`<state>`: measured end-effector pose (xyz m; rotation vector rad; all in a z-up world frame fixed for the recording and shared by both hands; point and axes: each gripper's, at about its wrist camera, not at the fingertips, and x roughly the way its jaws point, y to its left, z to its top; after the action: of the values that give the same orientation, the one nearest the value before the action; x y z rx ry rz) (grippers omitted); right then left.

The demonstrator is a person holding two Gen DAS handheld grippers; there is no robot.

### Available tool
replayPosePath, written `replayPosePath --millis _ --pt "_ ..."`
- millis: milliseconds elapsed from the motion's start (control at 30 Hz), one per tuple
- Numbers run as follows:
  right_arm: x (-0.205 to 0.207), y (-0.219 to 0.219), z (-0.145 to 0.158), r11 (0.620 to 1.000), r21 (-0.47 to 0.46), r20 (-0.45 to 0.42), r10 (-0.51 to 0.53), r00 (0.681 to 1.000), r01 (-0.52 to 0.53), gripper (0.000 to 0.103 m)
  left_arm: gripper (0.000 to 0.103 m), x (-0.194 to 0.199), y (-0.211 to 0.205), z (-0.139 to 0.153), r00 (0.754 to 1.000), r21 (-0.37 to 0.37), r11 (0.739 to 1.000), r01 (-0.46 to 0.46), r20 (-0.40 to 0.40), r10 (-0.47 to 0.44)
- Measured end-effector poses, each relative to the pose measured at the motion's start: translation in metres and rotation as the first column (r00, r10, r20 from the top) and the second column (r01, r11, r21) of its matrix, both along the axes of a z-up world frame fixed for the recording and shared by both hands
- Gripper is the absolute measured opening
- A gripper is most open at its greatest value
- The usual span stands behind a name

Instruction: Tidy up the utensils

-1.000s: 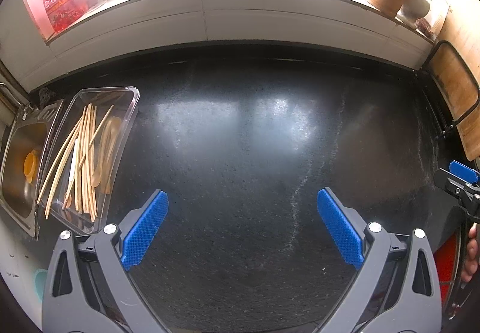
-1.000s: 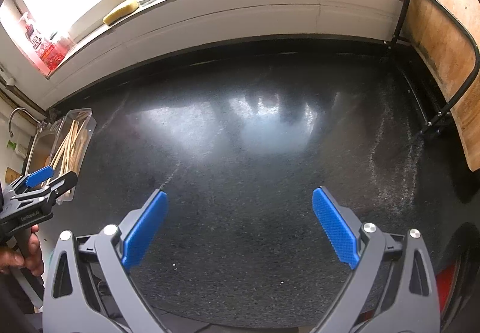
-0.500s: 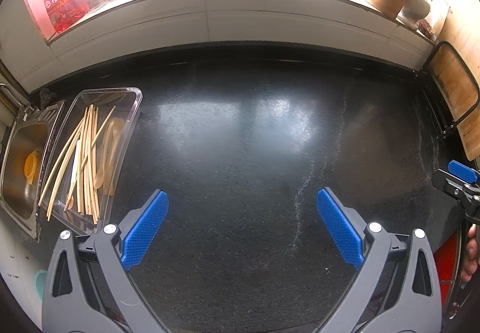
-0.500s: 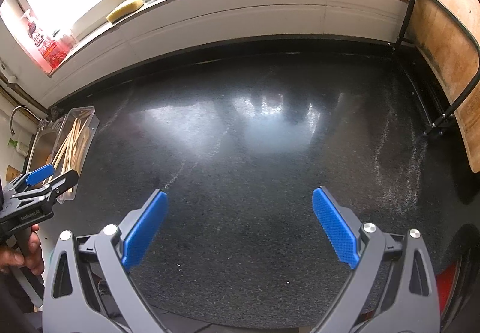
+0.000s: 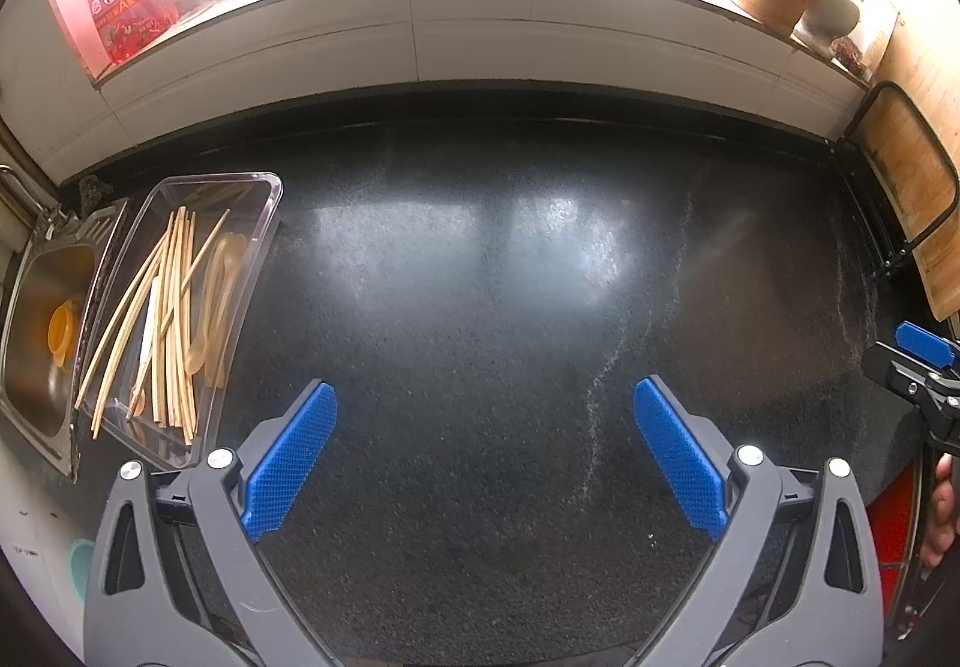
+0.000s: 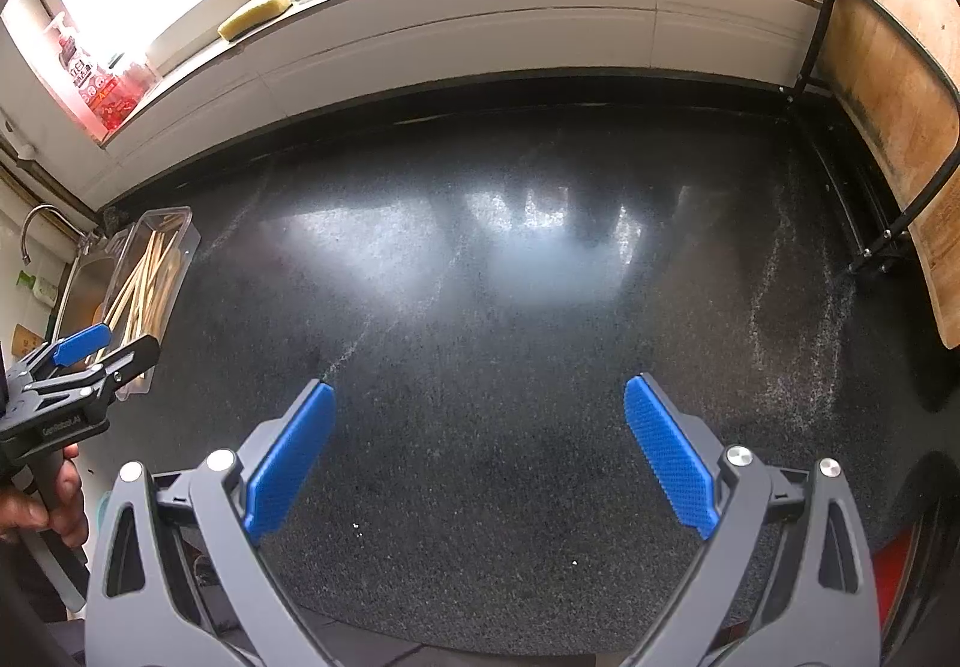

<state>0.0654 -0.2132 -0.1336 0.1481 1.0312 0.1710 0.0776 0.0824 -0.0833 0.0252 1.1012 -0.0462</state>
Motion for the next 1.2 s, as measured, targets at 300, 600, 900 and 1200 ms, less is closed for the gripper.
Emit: replayPosePath --millis 300,600,900,1200 --pt "-0.0008 -0.001 0.0011 1.0 -0.001 0.005 0.008 1.0 -0.008 0.094 0.097 -0.0008 -0.002 0.0002 1.0 0.0 1.0 -0.002 0.001 0.002" --pt "-0.0036 0.0011 0.001 1.0 -0.005 0.006 0.006 1.0 -0.006 0.094 0.097 -0.0039 -0.007 0.0018 1.0 -0.003 1.0 0.001 0.002 -0.001" --pt "-0.0039 0.0006 0.0016 1.0 -0.009 0.006 0.014 1.0 -0.014 0.094 0.097 -0.004 -0.0095 0.0017 1.0 -0.003 1.0 -0.005 -0.001 0.005" --pt "-0.0029 -0.0009 0.0021 1.0 -0.011 0.007 0.019 1.0 -0.019 0.094 0.097 -0.0024 -0.0104 0.0009 1.0 -0.014 1.0 -0.007 -0.007 0.007"
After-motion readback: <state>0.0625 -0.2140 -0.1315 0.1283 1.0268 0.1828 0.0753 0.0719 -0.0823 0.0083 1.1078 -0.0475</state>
